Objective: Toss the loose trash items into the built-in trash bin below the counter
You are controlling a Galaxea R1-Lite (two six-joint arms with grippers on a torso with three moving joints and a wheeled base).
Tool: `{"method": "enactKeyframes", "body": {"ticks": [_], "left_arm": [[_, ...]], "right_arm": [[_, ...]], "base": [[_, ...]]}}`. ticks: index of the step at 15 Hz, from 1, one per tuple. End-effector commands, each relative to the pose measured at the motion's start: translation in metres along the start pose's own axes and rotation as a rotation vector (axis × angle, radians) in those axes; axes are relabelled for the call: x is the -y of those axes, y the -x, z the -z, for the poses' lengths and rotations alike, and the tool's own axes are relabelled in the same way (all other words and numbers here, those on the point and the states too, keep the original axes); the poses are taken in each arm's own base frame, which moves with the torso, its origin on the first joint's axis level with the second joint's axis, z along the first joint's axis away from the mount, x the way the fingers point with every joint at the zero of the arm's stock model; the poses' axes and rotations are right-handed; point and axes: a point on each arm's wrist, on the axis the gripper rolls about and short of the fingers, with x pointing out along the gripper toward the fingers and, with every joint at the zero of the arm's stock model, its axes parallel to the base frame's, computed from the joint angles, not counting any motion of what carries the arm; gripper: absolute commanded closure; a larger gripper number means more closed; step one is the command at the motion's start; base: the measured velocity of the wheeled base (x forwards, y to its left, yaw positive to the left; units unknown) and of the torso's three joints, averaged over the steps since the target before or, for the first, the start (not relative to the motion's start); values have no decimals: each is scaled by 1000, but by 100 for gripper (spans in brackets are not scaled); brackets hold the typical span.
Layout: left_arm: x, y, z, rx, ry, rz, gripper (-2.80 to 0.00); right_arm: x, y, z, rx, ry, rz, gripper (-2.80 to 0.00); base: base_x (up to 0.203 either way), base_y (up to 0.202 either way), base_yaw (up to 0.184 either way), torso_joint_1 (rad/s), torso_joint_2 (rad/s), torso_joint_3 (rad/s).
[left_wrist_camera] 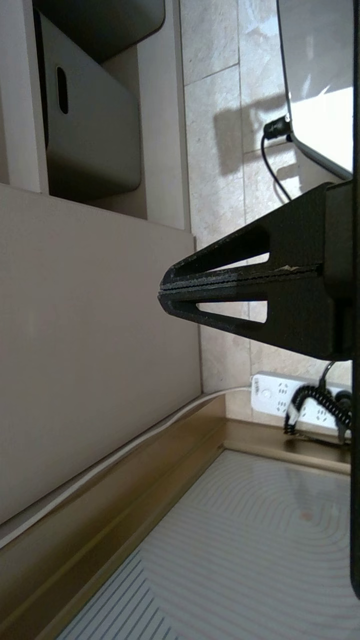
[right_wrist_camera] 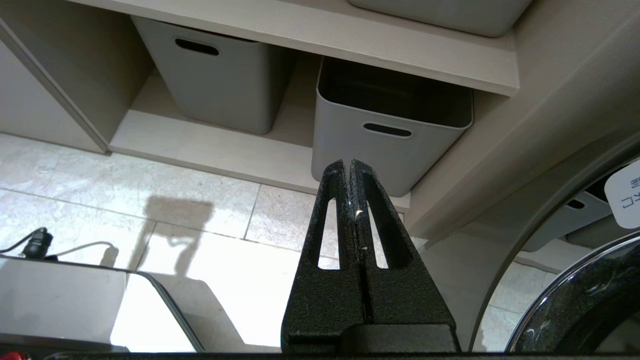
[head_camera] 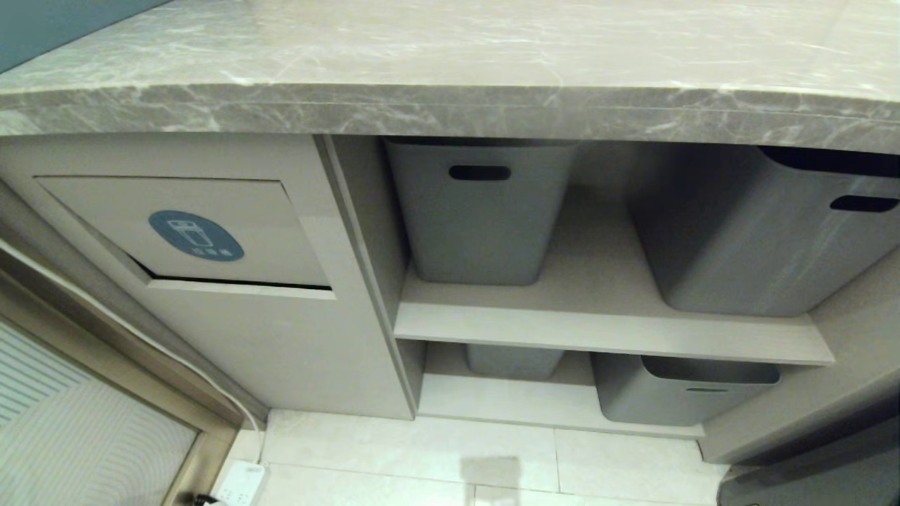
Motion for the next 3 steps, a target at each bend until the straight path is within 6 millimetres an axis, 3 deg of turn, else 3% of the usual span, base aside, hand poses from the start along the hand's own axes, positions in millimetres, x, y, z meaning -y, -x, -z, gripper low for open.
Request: {"method": "enactKeyframes", "body": {"ticks": [1,3], "left_arm": [[0,0,0,8,-12,0,0],[0,0,1,7,-18,1,0]], "right_arm": [[0,0,0,-3,3,-1,0],[0,0,0,-1,-5,2,0]], "base": [[0,0,0,0,0,0],[0,0,0,0,0,0]]}}
